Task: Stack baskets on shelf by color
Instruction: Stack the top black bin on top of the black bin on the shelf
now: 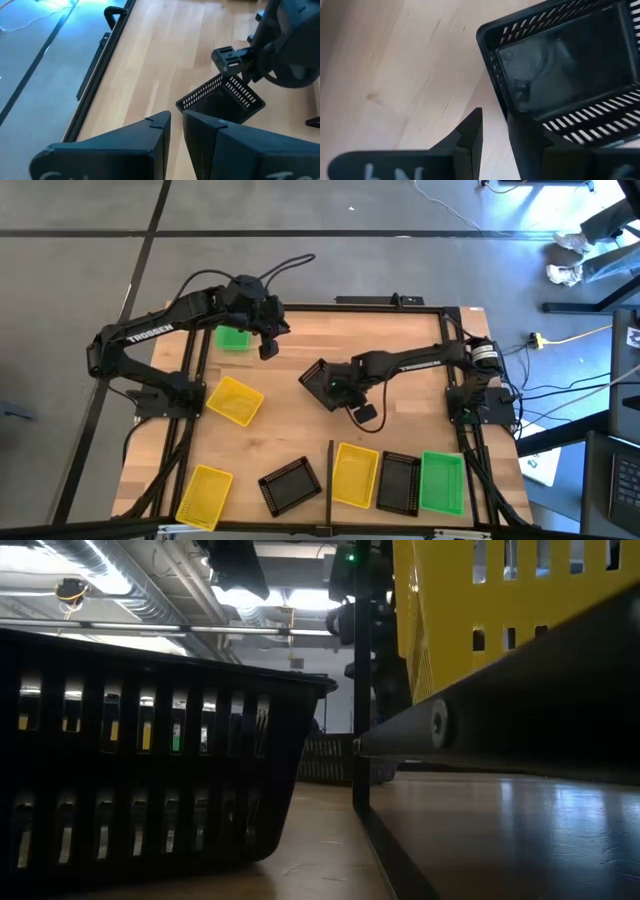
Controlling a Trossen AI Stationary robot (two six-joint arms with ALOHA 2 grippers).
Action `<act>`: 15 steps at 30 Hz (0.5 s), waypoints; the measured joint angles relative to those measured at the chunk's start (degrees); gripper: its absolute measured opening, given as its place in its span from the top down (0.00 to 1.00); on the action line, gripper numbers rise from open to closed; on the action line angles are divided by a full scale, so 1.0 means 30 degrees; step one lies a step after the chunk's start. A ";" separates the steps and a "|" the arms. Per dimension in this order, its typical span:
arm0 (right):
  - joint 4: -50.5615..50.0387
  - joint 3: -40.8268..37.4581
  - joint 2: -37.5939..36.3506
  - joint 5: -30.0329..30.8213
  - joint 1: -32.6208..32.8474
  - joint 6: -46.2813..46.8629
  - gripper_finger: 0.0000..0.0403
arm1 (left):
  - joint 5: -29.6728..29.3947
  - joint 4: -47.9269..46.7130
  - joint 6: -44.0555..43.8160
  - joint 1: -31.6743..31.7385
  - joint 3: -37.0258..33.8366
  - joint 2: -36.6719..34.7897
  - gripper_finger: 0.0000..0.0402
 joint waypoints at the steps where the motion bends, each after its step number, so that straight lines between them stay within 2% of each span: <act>1: 0.0034 0.0003 0.0099 0.0000 0.0000 0.0000 0.78 | -0.0001 0.0003 0.0001 0.0000 0.0000 0.0000 0.90; 15: 0.0822 0.0263 0.0665 0.0114 -0.0029 0.0022 0.78 | -0.0001 -0.0005 0.0037 0.0004 0.0000 0.0007 0.90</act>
